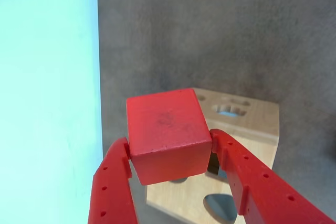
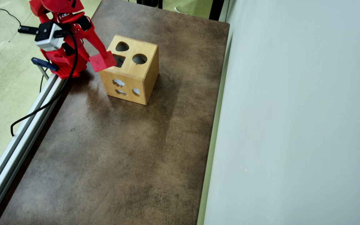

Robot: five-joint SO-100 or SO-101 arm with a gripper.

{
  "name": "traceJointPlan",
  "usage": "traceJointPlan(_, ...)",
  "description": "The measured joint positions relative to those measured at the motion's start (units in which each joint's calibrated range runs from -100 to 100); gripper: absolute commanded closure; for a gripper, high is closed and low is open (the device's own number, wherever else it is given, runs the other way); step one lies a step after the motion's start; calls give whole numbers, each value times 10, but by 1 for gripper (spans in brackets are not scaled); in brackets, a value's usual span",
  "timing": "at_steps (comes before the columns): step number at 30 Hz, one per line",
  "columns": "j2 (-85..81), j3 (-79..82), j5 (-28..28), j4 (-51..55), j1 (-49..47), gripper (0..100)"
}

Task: Pick and place the red cube on the square hole

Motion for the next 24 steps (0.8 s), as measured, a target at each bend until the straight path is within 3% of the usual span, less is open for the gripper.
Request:
traceJointPlan(12,-58,191,-8,0,-68,98)
traceJointPlan(24,-122,321,-77,0,-98,98)
